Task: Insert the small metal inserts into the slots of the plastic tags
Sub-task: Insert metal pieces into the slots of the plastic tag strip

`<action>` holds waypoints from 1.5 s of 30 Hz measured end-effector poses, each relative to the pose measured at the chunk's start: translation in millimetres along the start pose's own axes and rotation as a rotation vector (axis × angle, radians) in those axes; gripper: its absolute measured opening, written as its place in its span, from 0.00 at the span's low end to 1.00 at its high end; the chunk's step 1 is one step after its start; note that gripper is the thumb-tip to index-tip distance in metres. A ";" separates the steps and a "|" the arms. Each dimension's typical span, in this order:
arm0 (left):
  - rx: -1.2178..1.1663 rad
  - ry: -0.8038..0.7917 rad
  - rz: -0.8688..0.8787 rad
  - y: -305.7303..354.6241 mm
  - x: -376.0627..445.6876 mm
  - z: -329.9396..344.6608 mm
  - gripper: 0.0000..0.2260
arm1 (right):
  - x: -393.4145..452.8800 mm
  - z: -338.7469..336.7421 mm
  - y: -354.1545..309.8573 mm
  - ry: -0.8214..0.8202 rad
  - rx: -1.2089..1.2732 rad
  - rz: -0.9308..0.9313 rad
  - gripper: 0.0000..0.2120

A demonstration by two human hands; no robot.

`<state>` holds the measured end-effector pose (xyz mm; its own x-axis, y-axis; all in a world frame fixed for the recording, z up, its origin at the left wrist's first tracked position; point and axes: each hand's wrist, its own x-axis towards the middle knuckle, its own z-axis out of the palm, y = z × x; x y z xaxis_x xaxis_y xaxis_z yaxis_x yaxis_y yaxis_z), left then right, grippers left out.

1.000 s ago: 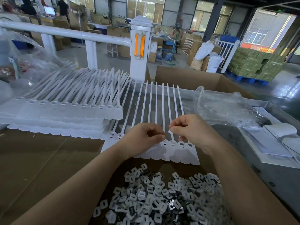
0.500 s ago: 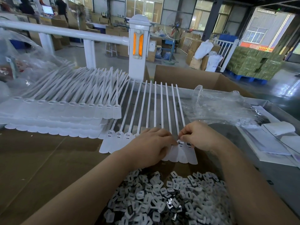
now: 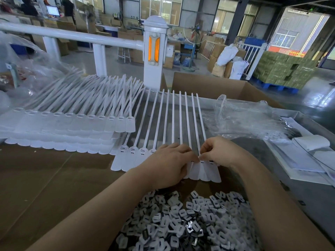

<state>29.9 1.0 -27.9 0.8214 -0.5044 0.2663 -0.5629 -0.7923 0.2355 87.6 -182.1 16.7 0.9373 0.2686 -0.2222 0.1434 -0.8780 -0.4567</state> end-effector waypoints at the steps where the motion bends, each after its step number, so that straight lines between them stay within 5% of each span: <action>1: 0.004 0.002 -0.007 -0.1 0.2 0.6 0.18 | 0.7 0.4 1.3 0.009 0.017 0.019 0.03; 8: 0.079 -0.039 -0.039 6.4 6.2 3.3 0.23 | 3.5 -1.5 9.9 0.053 0.290 0.103 0.05; 21: 0.362 -0.041 0.014 18.1 14.8 -1.4 0.22 | -3.1 -1.1 -1.2 0.053 0.231 0.064 0.05; 25: 0.017 -0.137 -0.100 5.0 12.0 -6.9 0.21 | -8.9 -7.3 -10.0 0.037 0.061 -0.011 0.07; 31: -0.847 -0.127 -0.350 -17.1 7.9 -15.2 0.20 | -33.7 -8.4 -43.7 -0.430 -0.093 -0.301 0.04; 35: -1.247 0.009 -0.457 -20.9 5.7 -15.9 0.18 | -34.7 19.4 -65.1 -0.343 -0.132 -0.483 0.06; 45: -1.450 0.116 -0.475 -16.4 0.9 -21.2 0.17 | -28.3 40.5 -65.7 -0.322 -0.090 -0.548 0.05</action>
<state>37.9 20.7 -11.7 0.9734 -0.2252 -0.0419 0.0827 0.1749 0.9811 38.8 -115.9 18.1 0.5801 0.7813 -0.2303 0.6140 -0.6052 -0.5067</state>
